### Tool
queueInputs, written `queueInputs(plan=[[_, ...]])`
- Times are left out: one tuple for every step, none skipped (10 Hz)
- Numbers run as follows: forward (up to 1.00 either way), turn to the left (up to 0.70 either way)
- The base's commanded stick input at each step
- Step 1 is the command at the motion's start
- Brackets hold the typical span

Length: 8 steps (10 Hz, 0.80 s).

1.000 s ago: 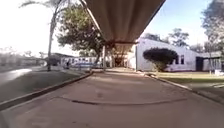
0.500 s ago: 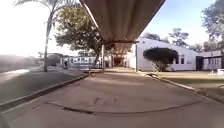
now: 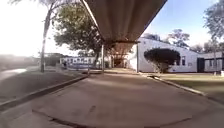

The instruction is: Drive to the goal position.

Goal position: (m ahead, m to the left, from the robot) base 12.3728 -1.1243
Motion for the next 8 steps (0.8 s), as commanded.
queueInputs(plan=[[0.7,0.0],[0.7,0.0],[0.7,0.0],[0.7,0.0],[0.7,0.0],[0.7,0.0],[0.7,0.0],[0.7,0.0]])
